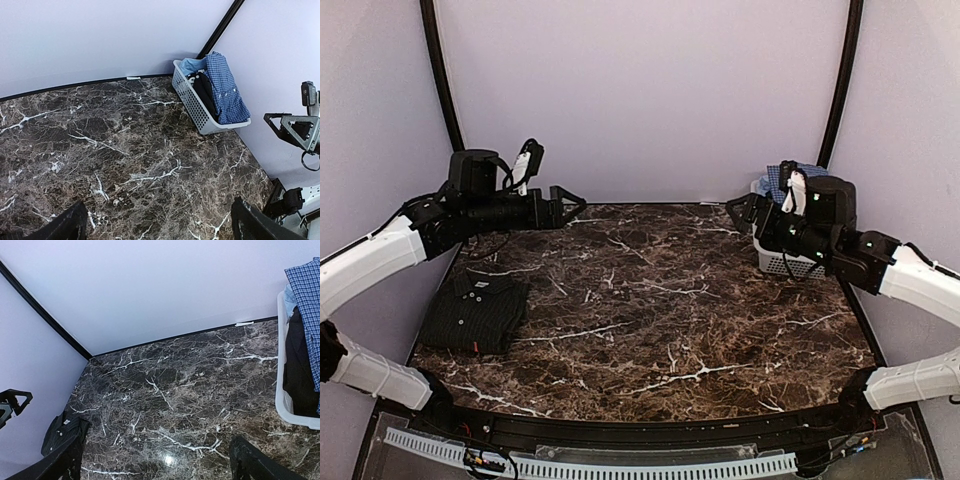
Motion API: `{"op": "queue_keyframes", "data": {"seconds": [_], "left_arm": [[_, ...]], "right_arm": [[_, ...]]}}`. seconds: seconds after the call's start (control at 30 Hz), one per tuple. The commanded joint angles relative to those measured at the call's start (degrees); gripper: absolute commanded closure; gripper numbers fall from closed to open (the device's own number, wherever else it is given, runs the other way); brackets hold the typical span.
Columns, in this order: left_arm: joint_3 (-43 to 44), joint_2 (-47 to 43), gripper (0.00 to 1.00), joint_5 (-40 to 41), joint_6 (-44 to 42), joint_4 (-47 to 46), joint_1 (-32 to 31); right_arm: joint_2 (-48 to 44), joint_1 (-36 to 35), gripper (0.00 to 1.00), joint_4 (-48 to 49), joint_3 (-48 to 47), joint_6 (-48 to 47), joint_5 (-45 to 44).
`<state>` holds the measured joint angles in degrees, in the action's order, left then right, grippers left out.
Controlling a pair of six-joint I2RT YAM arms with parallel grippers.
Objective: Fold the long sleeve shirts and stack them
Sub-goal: Reset both arms
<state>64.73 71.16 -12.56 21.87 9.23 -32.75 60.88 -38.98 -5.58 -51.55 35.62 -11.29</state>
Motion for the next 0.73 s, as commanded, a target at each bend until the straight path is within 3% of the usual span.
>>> {"op": "queue_keyframes", "data": {"seconds": [0.0, 0.7], "left_arm": [[0.84, -0.25, 0.01, 1.68, 0.16, -1.14, -0.21], [4.26, 2.87, 0.01, 2.67, -1.91, -0.32, -0.2]], "right_arm": [[-0.34, 0.05, 0.01, 3.49, -0.32, -1.82, -1.2], [-0.86, 0.05, 0.01, 4.21, 0.12, -3.18, -1.29]]}}
